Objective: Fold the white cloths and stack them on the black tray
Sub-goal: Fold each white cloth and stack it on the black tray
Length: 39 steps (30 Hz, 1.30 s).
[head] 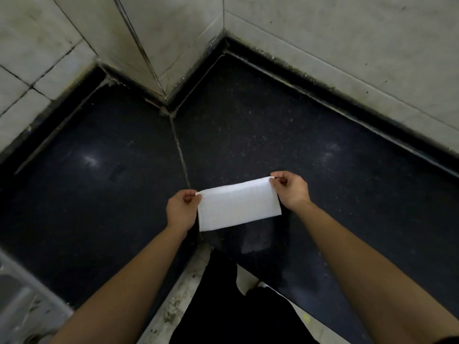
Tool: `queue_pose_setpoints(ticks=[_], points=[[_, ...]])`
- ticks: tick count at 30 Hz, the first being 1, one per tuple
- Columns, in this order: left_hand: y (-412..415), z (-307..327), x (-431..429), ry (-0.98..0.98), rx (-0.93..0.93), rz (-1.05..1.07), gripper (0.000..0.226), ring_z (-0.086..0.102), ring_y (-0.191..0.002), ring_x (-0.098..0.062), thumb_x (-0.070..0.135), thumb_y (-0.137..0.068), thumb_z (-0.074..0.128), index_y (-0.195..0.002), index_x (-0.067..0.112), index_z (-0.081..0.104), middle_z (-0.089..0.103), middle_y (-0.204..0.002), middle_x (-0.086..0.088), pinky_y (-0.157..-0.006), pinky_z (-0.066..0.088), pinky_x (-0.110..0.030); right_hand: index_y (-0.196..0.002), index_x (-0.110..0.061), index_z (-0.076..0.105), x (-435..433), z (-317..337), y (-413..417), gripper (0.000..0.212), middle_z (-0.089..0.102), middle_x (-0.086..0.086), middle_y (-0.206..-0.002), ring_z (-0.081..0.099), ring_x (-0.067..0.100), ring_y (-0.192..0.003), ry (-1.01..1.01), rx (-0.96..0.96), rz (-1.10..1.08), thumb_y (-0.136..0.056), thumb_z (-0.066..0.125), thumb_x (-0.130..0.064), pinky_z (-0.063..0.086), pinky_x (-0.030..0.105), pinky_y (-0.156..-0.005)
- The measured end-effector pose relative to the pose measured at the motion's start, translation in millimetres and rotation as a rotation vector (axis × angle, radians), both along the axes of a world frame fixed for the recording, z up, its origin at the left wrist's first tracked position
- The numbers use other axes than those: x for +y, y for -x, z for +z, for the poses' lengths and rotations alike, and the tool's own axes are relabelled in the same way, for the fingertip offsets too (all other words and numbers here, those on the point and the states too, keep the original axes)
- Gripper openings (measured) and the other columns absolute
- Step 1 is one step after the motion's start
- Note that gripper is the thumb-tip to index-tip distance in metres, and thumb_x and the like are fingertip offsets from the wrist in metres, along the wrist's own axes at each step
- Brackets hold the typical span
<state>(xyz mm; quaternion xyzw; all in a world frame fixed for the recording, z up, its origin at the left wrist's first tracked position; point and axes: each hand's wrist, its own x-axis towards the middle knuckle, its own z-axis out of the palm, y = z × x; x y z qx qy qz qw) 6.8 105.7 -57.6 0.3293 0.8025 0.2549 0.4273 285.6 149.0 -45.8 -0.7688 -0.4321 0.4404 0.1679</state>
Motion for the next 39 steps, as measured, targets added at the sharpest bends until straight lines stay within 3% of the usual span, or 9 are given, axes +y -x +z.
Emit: queue_pose_setpoints(ticks=[6, 8, 11, 15, 20, 25, 30, 33, 39], points=[[-2.2, 4.1, -6.3, -0.051, 0.097, -0.106, 0.021, 0.059, -0.084, -0.012, 0.021, -0.092, 0.067, -0.111, 0.012, 0.066, 0.063, -0.094, 0.001, -0.09, 0.053, -0.037, -0.123, -0.025, 0.066, 1.4, -1.9, 2.6, 0.027, 0.065, 0.0, -0.115, 0.063, 0.017, -0.103, 0.005, -0.063, 0.084, -0.097, 0.06, -0.029, 0.048, 0.026, -0.088], [-2.9, 2.8, -13.3, -0.159, 0.285, -0.264, 0.035, 0.056, -0.098, -0.02, 0.025, -0.095, 0.063, -0.126, 0.01, 0.059, 0.057, -0.112, -0.006, -0.091, 0.051, -0.04, -0.133, -0.021, 0.058, -4.2, 0.6, 5.9, 0.035, 0.056, 0.005, -0.125, 0.06, 0.023, -0.108, -0.071, -0.239, 0.224, -0.099, 0.056, -0.031, 0.05, 0.035, -0.092], [-2.7, -3.5, -22.3, -0.405, 0.656, -0.609, 0.043, 0.046, -0.124, -0.033, 0.028, -0.1, 0.052, -0.137, 0.007, 0.051, 0.048, -0.138, -0.017, -0.099, 0.043, -0.049, -0.137, -0.011, 0.056, -21.6, -1.5, 17.9, 0.041, 0.055, 0.016, -0.131, 0.057, 0.035, -0.114, -0.46, -0.587, 0.526, -0.098, 0.054, -0.024, 0.05, 0.048, -0.094], [-6.5, -12.8, -31.0, -0.387, 0.757, -0.923, 0.057, 0.021, -0.15, -0.029, 0.036, -0.104, 0.031, -0.152, 0.006, 0.033, 0.024, -0.162, -0.016, -0.117, 0.026, -0.052, -0.152, -0.015, 0.035, -42.1, -10.4, 61.1, 0.054, 0.024, 0.017, -0.162, 0.023, 0.035, -0.15, -0.474, -0.6, 0.852, -0.103, 0.042, -0.035, 0.022, 0.051, -0.12], [2.7, -33.7, -33.7, -0.226, 0.779, -0.994, 0.066, 0.005, -0.154, -0.022, 0.047, -0.105, 0.009, -0.157, 0.006, 0.014, 0.011, -0.166, -0.011, -0.122, 0.013, -0.051, -0.159, -0.011, 0.015, -52.5, -41.8, 101.0, 0.066, 0.004, 0.014, -0.167, 0.001, 0.031, -0.154, -0.373, -0.573, 1.017, -0.106, 0.022, -0.05, 0.011, 0.053, -0.123], [3.1, -38.7, -34.1, -0.198, 0.786, -1.018, 0.065, 0.0, -0.154, -0.023, 0.043, -0.105, 0.014, -0.158, 0.006, 0.01, 0.004, -0.167, -0.011, -0.123, 0.008, -0.051, -0.159, -0.011, 0.016, -40.3, -46.0, 45.3, 0.069, 0.009, 0.013, -0.167, 0.006, 0.031, -0.154, -0.313, -0.663, 0.926, -0.105, 0.021, -0.053, 0.01, 0.052, -0.124], [3.9, -37.5, -35.2, -0.176, 0.789, -1.029, 0.067, -0.003, -0.154, -0.023, 0.046, -0.104, 0.004, -0.158, 0.007, 0.005, 0.001, -0.167, -0.01, -0.124, 0.007, -0.051, -0.16, -0.017, 0.0, -40.6, -38.8, -23.6, 0.072, -0.006, 0.009, -0.168, -0.008, 0.03, -0.154, -0.116, -0.797, 0.828, -0.101, 0.002, -0.059, 0.002, 0.054, -0.124], [3.2, -35.4, -34.6, -0.178, 0.771, -1.027, 0.07, -0.006, -0.154, -0.022, 0.05, -0.102, 0.001, -0.158, 0.008, 0.002, -0.001, -0.167, -0.01, -0.124, 0.004, -0.05, -0.159, -0.019, -0.008, -43.4, -29.1, -28.1, 0.073, -0.019, 0.009, -0.166, -0.018, 0.029, -0.152, -0.059, -0.735, 0.771, -0.101, 0.002, -0.061, -0.002, 0.053, -0.124], [-18.2, -17.1, -31.3, -0.316, 0.775, -1.029, 0.069, 0.001, -0.154, -0.026, 0.05, -0.103, 0.019, -0.157, 0.007, 0.016, 0.006, -0.166, -0.013, -0.122, 0.009, -0.056, -0.16, -0.017, -0.001, -63.0, -14.1, 10.4, 0.07, -0.009, 0.013, -0.167, -0.009, 0.029, -0.154, -0.258, -0.645, 0.726, -0.104, 0.012, -0.057, 0.0, 0.047, -0.124]])
